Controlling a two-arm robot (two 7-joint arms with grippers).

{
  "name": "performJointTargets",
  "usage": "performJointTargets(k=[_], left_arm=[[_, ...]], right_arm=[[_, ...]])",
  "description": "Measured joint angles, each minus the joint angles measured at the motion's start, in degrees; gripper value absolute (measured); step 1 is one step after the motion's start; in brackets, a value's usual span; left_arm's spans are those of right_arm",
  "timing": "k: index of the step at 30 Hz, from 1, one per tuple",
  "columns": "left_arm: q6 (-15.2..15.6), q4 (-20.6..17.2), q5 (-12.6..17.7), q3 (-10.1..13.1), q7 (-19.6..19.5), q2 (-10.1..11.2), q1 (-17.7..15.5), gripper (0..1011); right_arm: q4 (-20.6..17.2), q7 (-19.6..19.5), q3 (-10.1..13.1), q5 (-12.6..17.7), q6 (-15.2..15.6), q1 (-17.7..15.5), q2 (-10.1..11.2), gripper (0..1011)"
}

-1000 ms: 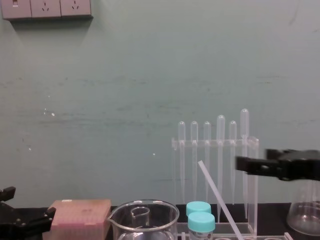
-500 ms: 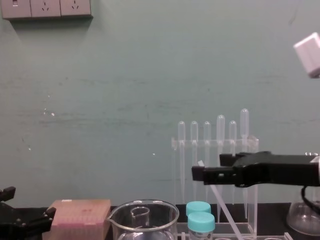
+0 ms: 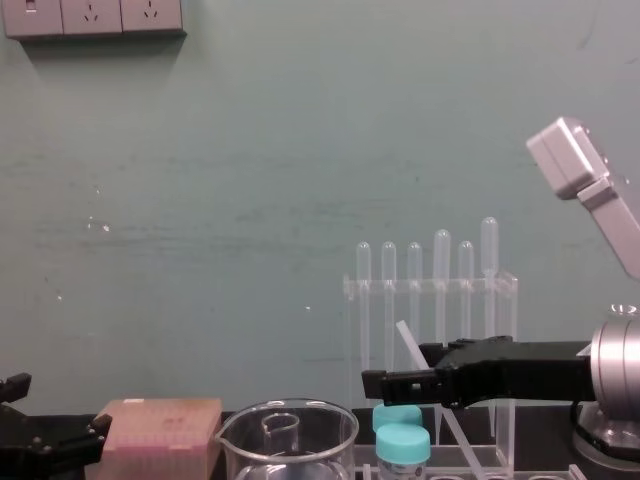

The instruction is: Pick up the stirring rod with one hand, then place it down.

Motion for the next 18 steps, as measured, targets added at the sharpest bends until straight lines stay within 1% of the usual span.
performJointTargets(k=[2, 10, 18], left_arm=[[0.0, 0.0, 0.0, 0.0, 0.0, 0.0, 0.0, 1000], [0.0, 0.0, 0.0, 0.0, 0.0, 0.0, 0.0, 1000], [0.0, 0.0, 0.0, 0.0, 0.0, 0.0, 0.0, 1000]], right_arm=[[0.36, 0.0, -0.08, -0.54, -0.2, 0.07, -0.19, 1003], [0.35, 0.0, -0.08, -0.5, -0.2, 0.07, -0.17, 995], [0.32, 0.0, -0.05, -0.35, -0.17, 0.06, -0.14, 820]])
